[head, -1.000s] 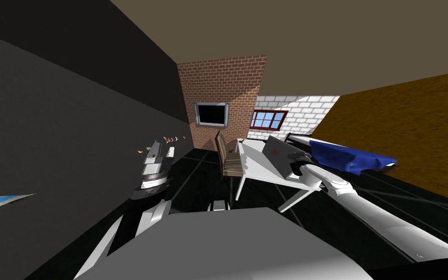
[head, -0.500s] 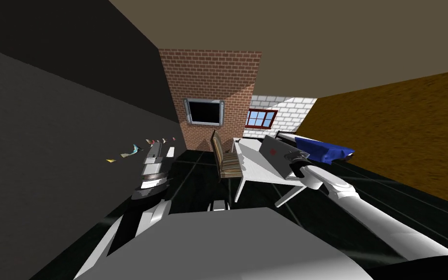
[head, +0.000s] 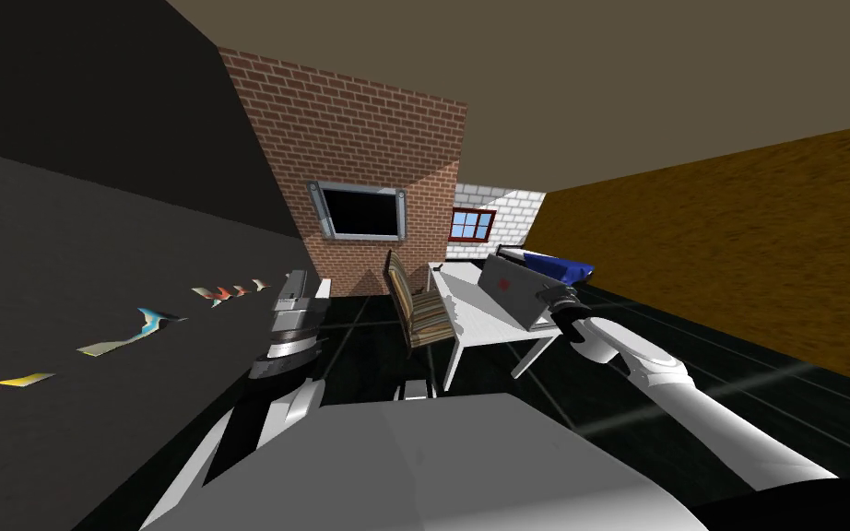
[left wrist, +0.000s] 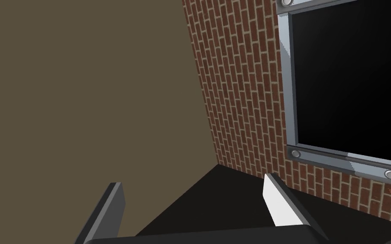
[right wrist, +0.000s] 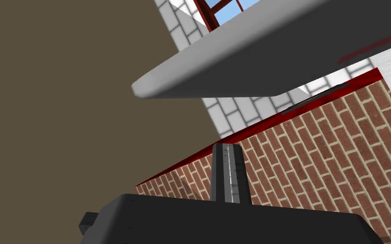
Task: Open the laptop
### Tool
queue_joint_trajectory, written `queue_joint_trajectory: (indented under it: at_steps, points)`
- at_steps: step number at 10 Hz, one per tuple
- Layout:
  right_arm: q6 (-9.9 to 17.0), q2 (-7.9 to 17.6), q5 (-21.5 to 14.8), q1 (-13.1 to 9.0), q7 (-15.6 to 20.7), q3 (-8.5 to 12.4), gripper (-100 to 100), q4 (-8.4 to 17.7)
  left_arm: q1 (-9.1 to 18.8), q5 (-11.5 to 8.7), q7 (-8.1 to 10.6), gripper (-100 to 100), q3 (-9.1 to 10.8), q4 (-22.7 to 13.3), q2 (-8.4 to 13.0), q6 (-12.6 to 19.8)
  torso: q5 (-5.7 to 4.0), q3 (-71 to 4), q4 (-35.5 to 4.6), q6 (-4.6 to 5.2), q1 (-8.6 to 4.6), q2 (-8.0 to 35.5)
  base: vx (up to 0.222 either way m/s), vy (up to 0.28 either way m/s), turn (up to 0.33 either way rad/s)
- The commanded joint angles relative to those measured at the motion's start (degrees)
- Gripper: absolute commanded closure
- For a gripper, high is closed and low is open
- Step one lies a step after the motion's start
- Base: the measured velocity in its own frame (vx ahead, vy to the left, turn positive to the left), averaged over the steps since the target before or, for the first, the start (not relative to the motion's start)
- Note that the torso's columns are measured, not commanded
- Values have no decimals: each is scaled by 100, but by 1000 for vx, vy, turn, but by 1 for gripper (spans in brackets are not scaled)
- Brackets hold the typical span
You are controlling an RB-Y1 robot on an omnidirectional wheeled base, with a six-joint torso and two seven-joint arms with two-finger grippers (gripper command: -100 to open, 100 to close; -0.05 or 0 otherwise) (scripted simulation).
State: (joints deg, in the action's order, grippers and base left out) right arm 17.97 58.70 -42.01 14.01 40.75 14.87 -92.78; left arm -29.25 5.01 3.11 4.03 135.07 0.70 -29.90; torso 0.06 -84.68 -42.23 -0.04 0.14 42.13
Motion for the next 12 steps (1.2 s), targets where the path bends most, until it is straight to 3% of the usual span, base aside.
queue_joint_trajectory:
  at_steps: [1, 2, 4, 5, 7, 9, 10, 12]
  points:
    - [-383, -48, -44, 37, 13, 59, 100, -40, 2, 0, 0, 0, 0, 0, 1, 0, -11, 19, -9, -6, -35, 32, 7, -2, 68]
    - [-578, -274, -236, 185, 89, 335, 100, -247, 3, 0, 0, 0, 0, -1, 1, 1, -18, 36, -17, 2, -53, 55, 118, 82, -362]
    - [-936, -274, -236, 185, 89, 360, 100, -247, 1, 0, 0, 0, 1, -1, 1, 0, 2, 1, -1, 6, 8, 0, 124, 105, -310]
    - [-1089, -500, -428, 332, 165, 630, 100, -455, 2, 0, 0, 0, 0, -1, 1, 1, -3, 6, -2, -7, -9, 10, 192, 127, -337]
    - [-1438, -500, -428, 332, 165, 660, 100, -455, 0, 0, 0, 0, 0, 0, 0, 0, -2, 1, 0, 5, -5, 2, 119, 122, -322]
    - [-1413, -496, -419, 356, 161, 662, 100, -482, 4, 0, 0, 0, 0, -1, 2, 1, -17, 36, -17, -1, -48, 53, -6, 10, 37]
    - [-1545, -333, -269, 377, 21, 658, -100, -387, 4, 0, 0, 0, 1, -2, 2, 1, -15, 29, -14, 6, -41, 41, -11, -89, -4]
    - [-1633, -186, -135, 398, -104, 654, -100, -306, 3, 0, 0, 0, 2, -2, 3, 1, -19, 12, -6, 6, -55, 17, -20, -169, -5]
